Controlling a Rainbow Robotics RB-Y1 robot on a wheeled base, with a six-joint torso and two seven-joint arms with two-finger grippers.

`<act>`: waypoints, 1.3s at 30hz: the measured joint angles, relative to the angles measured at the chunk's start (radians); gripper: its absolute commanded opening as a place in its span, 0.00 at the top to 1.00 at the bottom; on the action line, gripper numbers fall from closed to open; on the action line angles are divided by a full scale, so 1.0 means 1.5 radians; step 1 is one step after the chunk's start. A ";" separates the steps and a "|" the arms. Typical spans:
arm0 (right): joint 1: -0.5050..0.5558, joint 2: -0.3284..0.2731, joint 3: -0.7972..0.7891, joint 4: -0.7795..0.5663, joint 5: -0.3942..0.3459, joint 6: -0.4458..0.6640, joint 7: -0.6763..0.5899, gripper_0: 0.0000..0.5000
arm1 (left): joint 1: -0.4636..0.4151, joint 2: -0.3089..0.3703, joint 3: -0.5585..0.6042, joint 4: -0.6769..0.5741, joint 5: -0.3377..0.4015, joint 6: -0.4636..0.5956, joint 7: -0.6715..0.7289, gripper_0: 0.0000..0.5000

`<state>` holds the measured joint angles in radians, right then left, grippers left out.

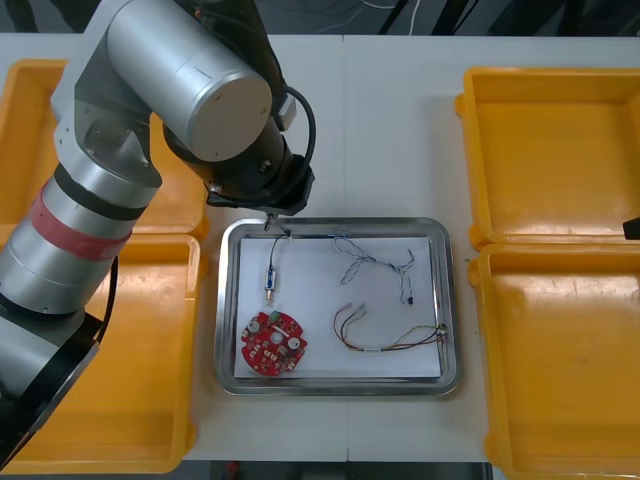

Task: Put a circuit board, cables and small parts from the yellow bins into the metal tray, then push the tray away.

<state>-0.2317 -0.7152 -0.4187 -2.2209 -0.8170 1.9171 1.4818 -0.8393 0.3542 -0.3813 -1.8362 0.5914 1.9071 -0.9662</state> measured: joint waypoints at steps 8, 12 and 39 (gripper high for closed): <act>0.057 0.000 -0.004 0.000 0.034 0.000 -0.035 0.00 | 0.000 -0.006 -0.073 0.064 -0.025 -0.074 0.049 1.00; 0.067 0.000 -0.008 0.005 0.039 0.000 -0.035 0.00 | 0.000 -0.006 -0.107 0.089 -0.027 -0.099 0.118 1.00; 0.067 0.000 -0.027 0.064 0.018 0.000 -0.097 0.00 | 0.017 -0.007 -0.210 0.139 -0.041 -0.180 0.139 1.00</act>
<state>-0.1310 -0.7151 -0.4595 -2.1257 -0.7898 1.9171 1.3364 -0.8136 0.3434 -0.6968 -1.6273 0.5303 1.6376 -0.7578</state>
